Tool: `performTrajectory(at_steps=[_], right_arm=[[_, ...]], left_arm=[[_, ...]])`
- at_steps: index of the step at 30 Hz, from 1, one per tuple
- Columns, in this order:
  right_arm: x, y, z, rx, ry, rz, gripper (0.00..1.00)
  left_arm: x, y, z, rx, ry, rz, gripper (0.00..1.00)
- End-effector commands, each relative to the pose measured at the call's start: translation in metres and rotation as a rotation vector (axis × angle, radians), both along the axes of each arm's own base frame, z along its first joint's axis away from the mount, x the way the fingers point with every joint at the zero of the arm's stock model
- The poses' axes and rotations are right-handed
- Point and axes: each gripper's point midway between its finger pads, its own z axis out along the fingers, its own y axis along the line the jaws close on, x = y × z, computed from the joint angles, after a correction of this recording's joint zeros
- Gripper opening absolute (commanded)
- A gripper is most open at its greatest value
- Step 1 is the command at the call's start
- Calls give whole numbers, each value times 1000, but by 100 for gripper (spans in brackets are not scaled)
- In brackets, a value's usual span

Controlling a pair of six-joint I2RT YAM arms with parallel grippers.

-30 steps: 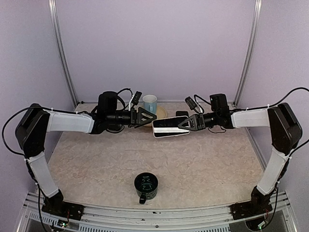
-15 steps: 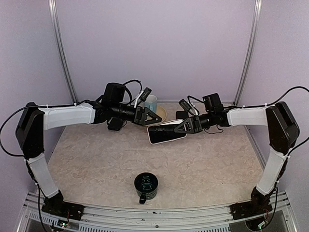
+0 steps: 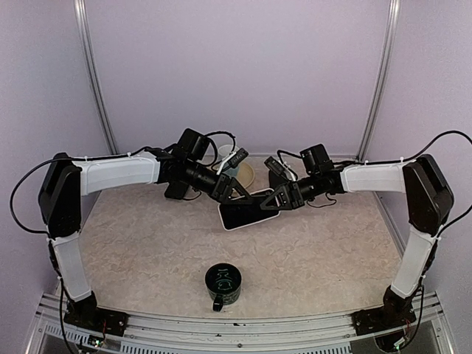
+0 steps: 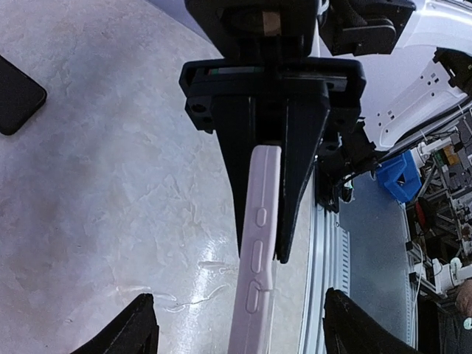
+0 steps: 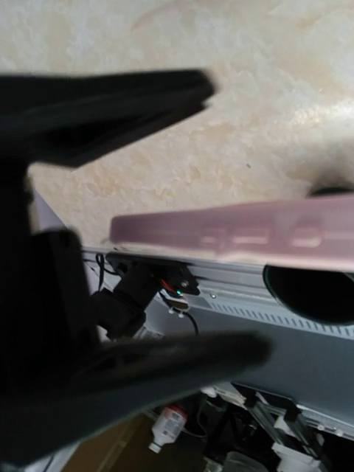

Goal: Put the phone into the phone case
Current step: Pass from the right arm to the left

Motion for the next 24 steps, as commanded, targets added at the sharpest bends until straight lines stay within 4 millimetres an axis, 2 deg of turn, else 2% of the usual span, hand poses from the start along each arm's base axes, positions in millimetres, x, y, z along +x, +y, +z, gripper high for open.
performTrajectory(at_steps=[1,11,14,18,22,24], right_arm=[[-10,7,19,57,-41,68,0],[-12,9,14,42,-34,73,0],[-12,9,14,39,-32,72,0],[-11,9,13,35,-36,67,0],[-10,10,16,36,-47,61,0],[-7,10,20,35,-53,49,13]], left_arm=[[-15,-5,-11,43,6,-74,69],[-24,-8,-15,47,26,-117,31],[-26,-8,-15,44,32,-124,15],[-30,-9,-12,26,41,-143,0],[-29,-9,-6,-2,31,-143,0],[-26,-10,-2,-16,30,-131,0]])
